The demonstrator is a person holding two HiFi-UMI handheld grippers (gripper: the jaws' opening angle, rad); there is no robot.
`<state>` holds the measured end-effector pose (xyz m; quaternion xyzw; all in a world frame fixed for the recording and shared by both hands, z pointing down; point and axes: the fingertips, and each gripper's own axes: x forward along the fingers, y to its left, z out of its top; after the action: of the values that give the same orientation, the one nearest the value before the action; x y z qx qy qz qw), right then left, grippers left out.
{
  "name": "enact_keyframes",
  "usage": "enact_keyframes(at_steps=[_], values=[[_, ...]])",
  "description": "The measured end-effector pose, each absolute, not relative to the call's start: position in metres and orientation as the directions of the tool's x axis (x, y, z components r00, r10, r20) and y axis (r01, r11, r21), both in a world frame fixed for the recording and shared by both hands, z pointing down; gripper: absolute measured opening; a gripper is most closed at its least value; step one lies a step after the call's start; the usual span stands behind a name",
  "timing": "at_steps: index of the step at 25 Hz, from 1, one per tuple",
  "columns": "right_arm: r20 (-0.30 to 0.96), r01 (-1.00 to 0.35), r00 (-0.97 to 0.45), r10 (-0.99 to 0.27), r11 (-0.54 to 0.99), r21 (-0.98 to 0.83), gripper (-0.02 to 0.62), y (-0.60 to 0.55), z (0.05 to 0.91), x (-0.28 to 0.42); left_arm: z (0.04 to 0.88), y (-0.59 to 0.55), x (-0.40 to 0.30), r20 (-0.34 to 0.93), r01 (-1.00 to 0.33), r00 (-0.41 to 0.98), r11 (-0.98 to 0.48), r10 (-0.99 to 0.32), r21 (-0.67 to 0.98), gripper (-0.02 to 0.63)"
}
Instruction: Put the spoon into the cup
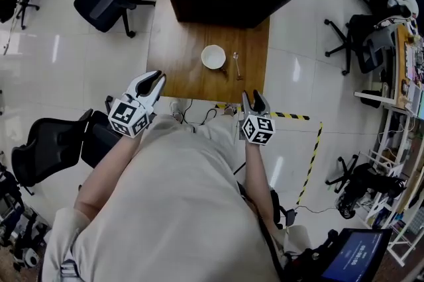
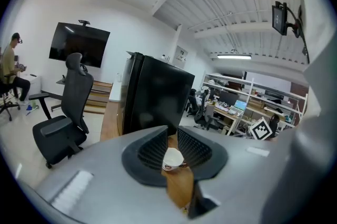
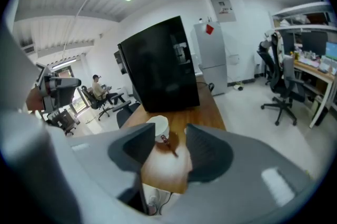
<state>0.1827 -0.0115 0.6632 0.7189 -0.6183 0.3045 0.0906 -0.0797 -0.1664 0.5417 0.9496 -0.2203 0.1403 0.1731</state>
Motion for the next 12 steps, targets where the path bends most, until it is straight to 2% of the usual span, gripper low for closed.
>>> enact_keyframes(at_steps=[12], values=[[0.756, -0.986, -0.064, -0.651, -0.074, -0.147, 0.179, -0.035, 0.792, 0.196, 0.56, -0.173, -0.061, 0.412, -0.551, 0.805, -0.794, -0.426, 0.255, 0.063]])
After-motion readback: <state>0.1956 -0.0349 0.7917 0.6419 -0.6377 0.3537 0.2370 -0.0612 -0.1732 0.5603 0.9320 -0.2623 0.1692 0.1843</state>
